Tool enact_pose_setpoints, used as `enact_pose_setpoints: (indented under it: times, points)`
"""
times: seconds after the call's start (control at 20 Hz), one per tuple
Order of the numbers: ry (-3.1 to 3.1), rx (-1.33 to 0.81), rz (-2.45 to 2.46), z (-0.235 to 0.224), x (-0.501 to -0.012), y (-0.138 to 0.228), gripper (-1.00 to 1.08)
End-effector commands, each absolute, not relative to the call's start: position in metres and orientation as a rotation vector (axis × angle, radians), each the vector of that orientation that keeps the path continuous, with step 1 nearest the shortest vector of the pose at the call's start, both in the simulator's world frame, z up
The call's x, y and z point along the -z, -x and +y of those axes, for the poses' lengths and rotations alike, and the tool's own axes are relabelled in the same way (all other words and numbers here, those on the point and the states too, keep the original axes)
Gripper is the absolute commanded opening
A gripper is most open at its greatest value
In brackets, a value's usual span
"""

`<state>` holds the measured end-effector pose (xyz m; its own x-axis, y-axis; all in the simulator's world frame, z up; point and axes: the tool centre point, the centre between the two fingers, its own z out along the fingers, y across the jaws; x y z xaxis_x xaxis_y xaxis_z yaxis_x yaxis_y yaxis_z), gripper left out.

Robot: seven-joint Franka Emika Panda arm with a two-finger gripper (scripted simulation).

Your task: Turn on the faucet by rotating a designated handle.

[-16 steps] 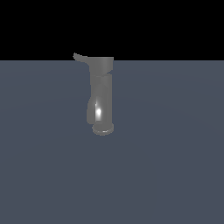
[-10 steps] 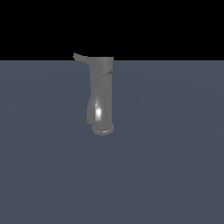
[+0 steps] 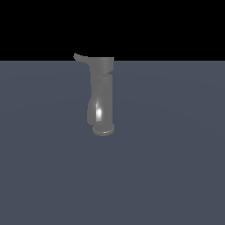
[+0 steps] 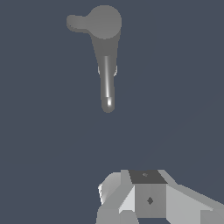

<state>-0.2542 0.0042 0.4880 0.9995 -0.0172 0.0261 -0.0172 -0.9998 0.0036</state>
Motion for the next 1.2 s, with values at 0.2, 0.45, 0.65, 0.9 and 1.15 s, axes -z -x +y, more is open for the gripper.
enact_pose_setpoints:
  times: [0.2,0.45,0.65,0.9,1.15]
  points:
    - [-3.140,-0.040,-0.091,0.006,-0.488,0.245,-1.00]
    - [-3.140,-0.038,-0.189,0.008,-0.487,0.231,-1.00]
    - [-3.136,-0.035,-0.299,0.011,-0.485,0.215,-1.00]
    - [-3.121,-0.030,-0.471,0.015,-0.481,0.190,-1.00]
    - [-3.094,-0.023,-0.651,0.021,-0.474,0.164,-1.00]
